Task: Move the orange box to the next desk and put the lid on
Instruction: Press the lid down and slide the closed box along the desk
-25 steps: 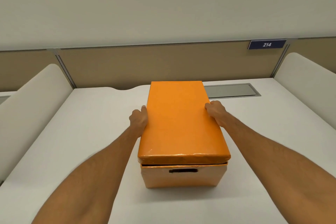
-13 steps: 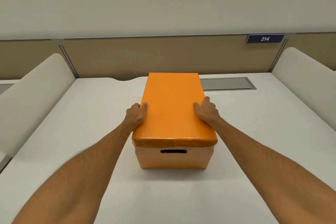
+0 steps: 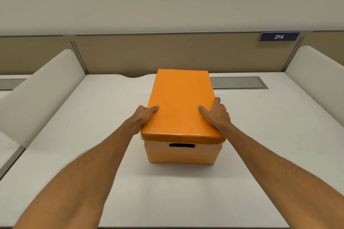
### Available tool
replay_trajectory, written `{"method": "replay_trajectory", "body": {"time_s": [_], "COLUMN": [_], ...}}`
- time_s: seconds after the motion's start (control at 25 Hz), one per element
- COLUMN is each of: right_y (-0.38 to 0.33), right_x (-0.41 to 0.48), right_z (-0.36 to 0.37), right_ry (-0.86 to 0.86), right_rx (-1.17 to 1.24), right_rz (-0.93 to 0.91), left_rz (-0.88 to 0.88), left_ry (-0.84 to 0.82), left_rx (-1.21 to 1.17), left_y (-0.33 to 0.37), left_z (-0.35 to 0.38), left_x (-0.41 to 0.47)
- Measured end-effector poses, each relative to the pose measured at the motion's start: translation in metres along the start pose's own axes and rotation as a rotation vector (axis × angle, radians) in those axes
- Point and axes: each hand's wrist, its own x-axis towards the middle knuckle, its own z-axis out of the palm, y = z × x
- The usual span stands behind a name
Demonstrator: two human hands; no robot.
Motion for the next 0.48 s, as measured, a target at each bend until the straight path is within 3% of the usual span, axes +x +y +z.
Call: {"method": "replay_trajectory", "body": {"time_s": [0.24, 0.48], "right_y": [0.007, 0.015], "right_x": [0.004, -0.004], "right_z": [0.002, 0.014], "right_ry": [-0.055, 0.01], "right_rx": [0.011, -0.049], "right_rz": [-0.017, -0.057], "left_rz": [0.071, 0.138], "left_ry": [0.106, 0.205], "left_rx": [0.041, 0.124], "left_y": [-0.007, -0.018], "left_z": [0.019, 0.024], "left_x": [0.001, 0.009]}}
